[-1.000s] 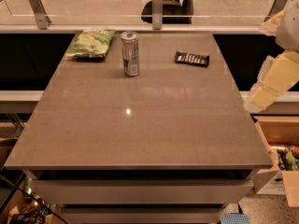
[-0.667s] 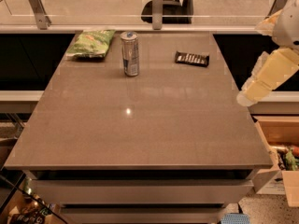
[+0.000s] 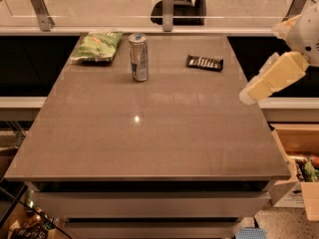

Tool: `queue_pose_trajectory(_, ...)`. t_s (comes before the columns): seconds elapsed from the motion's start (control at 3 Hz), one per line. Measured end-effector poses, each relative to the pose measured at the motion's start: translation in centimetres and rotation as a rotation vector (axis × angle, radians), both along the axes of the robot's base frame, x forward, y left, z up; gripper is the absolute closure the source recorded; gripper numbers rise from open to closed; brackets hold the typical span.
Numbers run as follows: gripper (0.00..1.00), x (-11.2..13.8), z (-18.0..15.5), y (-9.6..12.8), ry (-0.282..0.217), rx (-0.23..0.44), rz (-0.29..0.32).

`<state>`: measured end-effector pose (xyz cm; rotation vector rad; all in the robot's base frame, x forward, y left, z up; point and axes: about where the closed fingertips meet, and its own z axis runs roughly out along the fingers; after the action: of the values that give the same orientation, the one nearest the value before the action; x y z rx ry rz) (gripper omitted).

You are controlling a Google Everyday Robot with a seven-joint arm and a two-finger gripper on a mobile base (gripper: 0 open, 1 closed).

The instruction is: Pick redbull can

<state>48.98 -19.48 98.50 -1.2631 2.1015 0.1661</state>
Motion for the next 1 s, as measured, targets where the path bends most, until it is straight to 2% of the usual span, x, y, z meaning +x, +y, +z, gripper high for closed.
queue_pose_trajectory(0.33,0.00,1.47,-0.04,0.80,-0.073,0.107,-0.057)
queue_pose_trajectory(0.67,0.00,1.47,-0.03,0.80,-0.073,0.107,-0.057)
queue_pose_trajectory(1.0,0.00,1.94,-0.15,1.24,-0.100,0.132,-0.085)
